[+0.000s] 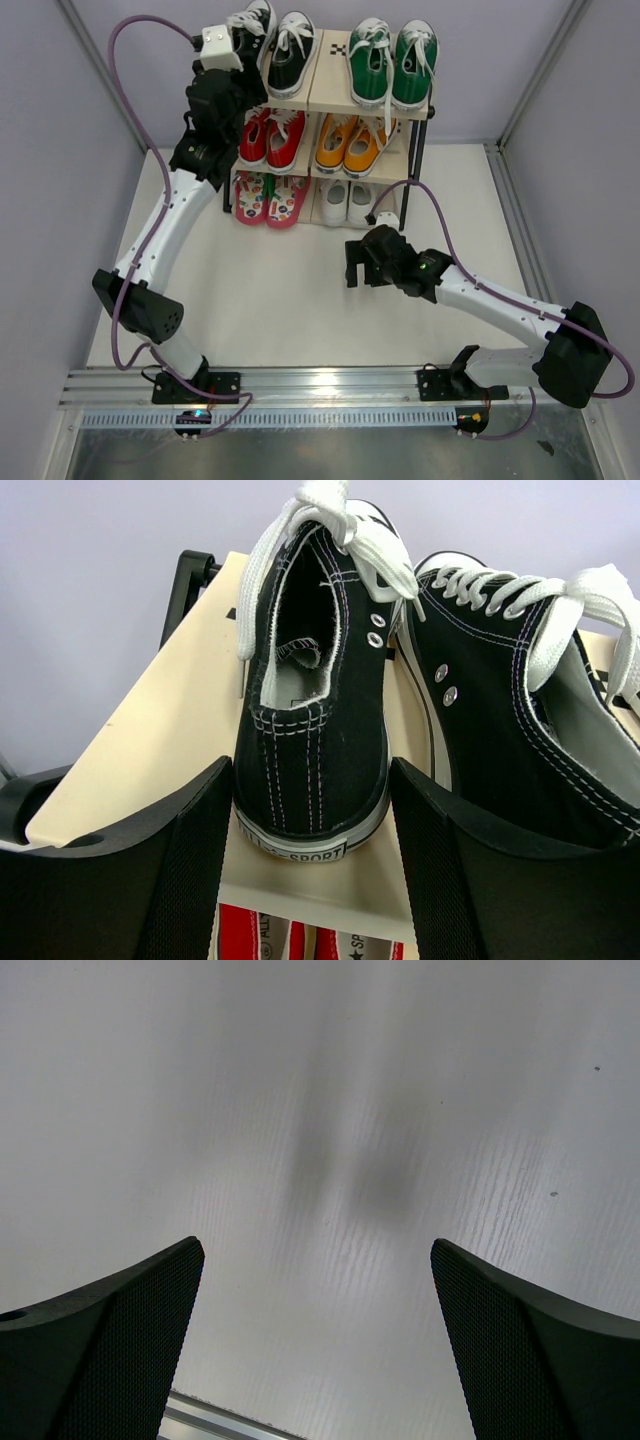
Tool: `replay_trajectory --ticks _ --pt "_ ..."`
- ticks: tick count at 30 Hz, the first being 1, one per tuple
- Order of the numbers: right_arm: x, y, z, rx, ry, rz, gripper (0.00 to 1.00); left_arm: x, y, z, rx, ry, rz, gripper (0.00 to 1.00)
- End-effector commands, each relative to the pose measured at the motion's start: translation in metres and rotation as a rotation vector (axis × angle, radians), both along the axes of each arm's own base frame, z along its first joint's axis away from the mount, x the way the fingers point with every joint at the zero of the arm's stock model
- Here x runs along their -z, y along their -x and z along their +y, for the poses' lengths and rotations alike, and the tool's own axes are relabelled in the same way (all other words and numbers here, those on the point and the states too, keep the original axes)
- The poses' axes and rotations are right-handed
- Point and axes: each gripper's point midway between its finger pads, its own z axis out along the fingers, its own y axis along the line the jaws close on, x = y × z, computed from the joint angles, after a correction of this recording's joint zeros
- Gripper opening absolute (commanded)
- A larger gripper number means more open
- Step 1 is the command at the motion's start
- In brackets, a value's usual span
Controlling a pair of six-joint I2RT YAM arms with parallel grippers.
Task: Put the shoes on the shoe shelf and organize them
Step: Adjust the shoe at the shoe shelf.
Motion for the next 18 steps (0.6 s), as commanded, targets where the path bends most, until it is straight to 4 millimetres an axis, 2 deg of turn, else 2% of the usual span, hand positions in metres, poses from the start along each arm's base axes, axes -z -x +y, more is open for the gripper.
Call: replay_trajectory --ticks 1,6,9,10,13,18 --pt "-0.017 -0.005 -0.002 0.025 -0.019 -0.046 0.99 -0.001 0.0 0.007 -0.036 0.015 -0.006 0.47" --pt "-0.019 -0.006 -0.002 0.039 -0.028 -0.049 1.0 -0.002 0.001 0.011 -0.054 -0.017 -0.004 0.49" --pt "-0.016 -0.006 0.0 0.033 -0.032 -0.034 0.99 -0.003 0.006 0.013 -0.048 -0.062 0.006 0.67" --pt "-0.015 -0.005 0.001 0.032 -0.032 -0.032 0.99 -0.004 0.009 0.013 -0.037 -0.066 0.006 0.75" --pt "-0.015 -0.006 0.002 0.03 -0.029 -0.03 0.99 -0.011 0.018 0.005 0.025 -0.063 -0.009 0.85" --pt "-0.011 -0.006 0.004 0.034 -0.033 -0.017 1.0 -0.027 0.029 -0.006 0.112 -0.046 -0.027 0.91"
